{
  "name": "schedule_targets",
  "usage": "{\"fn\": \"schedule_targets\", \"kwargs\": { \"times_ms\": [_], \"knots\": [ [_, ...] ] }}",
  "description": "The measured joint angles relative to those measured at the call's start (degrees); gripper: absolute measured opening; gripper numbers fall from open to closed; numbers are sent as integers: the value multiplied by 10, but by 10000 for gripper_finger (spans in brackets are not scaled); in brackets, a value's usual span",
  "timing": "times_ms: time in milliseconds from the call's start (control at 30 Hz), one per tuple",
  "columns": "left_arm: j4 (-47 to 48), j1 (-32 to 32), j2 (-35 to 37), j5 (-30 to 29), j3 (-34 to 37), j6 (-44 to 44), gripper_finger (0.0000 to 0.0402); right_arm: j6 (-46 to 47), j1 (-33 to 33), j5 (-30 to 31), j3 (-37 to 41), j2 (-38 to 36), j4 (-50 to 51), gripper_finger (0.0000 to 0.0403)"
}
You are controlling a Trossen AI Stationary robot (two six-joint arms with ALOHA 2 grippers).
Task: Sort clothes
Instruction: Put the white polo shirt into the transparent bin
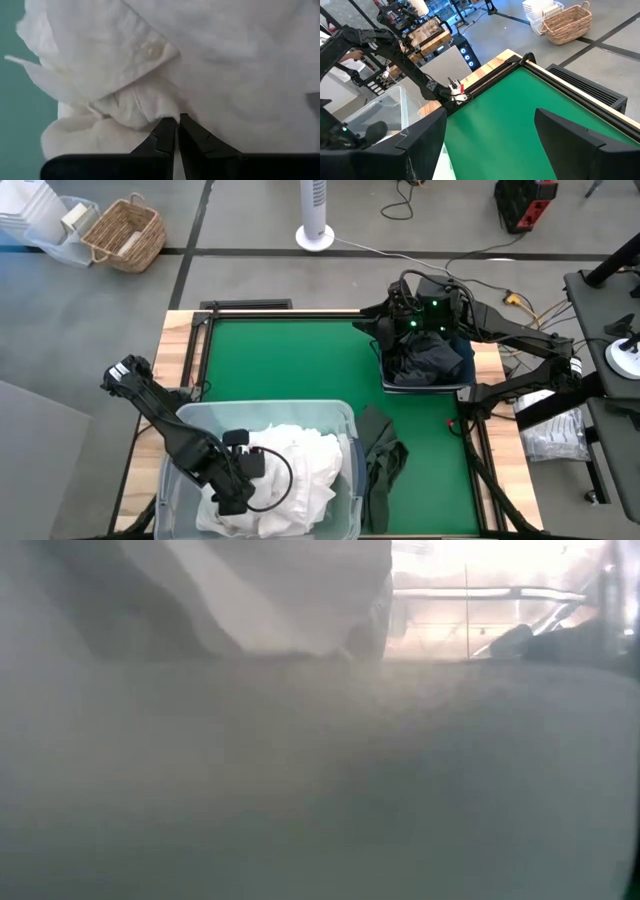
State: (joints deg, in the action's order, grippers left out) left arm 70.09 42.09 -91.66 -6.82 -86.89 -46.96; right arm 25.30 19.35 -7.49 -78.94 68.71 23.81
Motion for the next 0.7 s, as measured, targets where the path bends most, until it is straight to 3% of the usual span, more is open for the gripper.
{"fn": "schedule_targets", "kwargs": {
  "times_ms": [700],
  "knots": [
    [-266, 0, 0, 91, 230, 18, 0, -3, 0, 0, 0, 0, 10, 297]
  ]
}}
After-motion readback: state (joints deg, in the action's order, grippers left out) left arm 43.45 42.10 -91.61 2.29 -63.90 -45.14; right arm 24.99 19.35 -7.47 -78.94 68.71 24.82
